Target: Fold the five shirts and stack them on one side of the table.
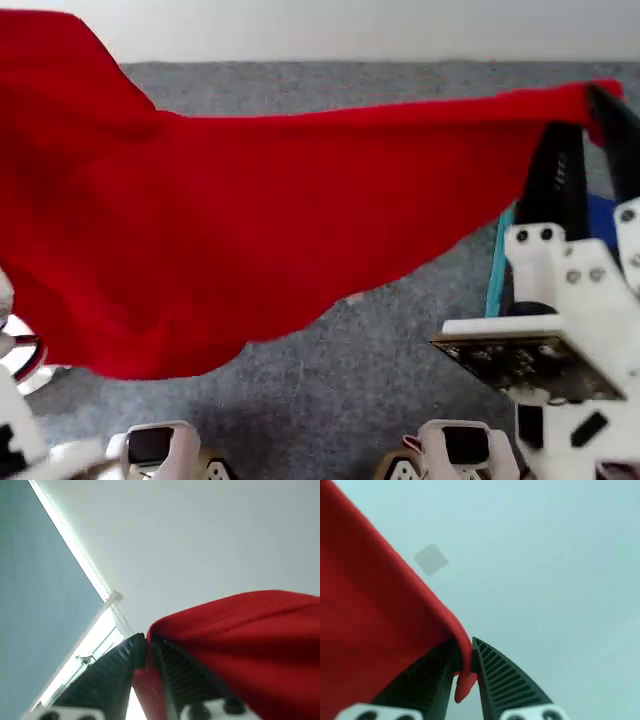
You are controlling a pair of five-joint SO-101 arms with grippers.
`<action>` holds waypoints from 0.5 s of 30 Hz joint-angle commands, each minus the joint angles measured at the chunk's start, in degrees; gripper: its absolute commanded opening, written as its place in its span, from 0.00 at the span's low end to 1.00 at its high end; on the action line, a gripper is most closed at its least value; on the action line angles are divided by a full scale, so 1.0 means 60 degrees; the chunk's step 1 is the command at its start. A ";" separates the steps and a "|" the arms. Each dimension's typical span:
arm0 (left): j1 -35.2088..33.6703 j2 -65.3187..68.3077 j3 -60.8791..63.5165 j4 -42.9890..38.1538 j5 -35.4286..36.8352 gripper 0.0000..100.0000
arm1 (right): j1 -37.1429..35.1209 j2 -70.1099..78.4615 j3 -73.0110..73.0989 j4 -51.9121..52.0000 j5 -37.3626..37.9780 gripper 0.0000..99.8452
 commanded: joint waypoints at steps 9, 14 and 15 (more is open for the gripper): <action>-0.0073 -0.0132 -0.0066 -0.0630 -0.0073 0.01 | 0.0388 -0.1018 -0.0190 0.1150 0.0015 0.01; -0.0029 -0.0513 0.0007 0.0249 -0.0059 0.01 | 0.0403 -0.1429 -0.0176 0.2220 0.0015 0.01; -0.0015 -0.0527 0.0007 0.0659 -0.0044 0.01 | 0.0403 -0.1399 -0.0117 0.2484 0.0015 0.01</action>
